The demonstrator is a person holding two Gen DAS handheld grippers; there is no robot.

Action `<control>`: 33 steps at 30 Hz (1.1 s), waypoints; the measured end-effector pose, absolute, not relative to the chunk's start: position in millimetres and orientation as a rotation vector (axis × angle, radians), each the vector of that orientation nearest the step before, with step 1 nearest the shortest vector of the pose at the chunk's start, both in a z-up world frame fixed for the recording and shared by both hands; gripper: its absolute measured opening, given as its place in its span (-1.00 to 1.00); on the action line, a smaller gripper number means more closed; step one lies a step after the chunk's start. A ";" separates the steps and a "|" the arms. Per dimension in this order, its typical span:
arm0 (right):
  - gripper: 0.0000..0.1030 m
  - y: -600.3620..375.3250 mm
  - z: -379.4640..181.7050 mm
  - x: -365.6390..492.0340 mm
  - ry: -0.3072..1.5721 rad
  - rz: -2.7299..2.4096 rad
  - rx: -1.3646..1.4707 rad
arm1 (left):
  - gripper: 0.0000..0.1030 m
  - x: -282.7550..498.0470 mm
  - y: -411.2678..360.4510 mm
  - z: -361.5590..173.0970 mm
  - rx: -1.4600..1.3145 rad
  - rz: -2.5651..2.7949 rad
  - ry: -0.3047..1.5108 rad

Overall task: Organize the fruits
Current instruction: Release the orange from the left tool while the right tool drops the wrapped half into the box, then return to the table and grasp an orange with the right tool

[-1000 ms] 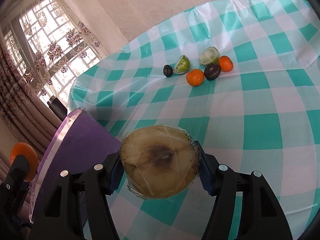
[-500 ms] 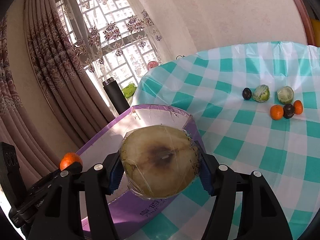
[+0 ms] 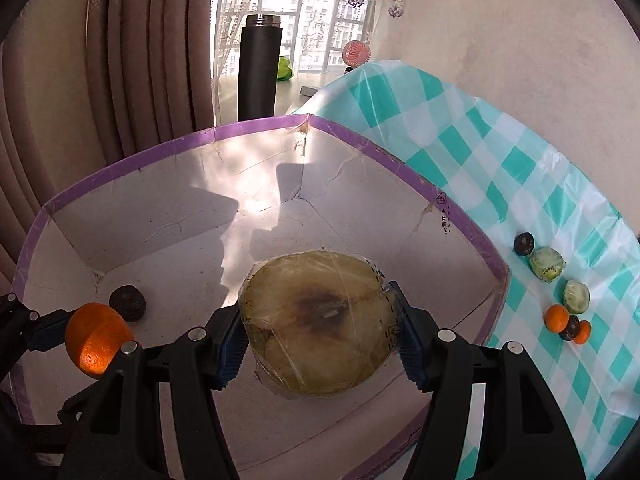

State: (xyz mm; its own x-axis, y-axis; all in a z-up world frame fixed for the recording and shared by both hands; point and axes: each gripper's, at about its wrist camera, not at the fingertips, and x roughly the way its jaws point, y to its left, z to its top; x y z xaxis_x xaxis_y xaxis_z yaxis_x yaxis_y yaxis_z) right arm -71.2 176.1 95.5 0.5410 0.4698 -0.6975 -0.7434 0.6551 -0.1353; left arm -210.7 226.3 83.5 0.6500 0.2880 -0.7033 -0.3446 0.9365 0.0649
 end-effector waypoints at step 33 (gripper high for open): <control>0.50 126.1 110.5 -45.8 0.580 0.817 -0.131 | 0.91 -221.8 198.9 124.2 0.001 0.383 0.609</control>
State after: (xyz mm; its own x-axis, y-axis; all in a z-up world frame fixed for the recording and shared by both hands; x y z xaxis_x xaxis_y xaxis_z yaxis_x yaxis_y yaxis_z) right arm -45.8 126.1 110.5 0.5392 0.6501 -0.5354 -0.7199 0.6857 0.1075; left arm -221.8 198.9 124.2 0.7521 0.3508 -0.5580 -0.3501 0.9299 0.1128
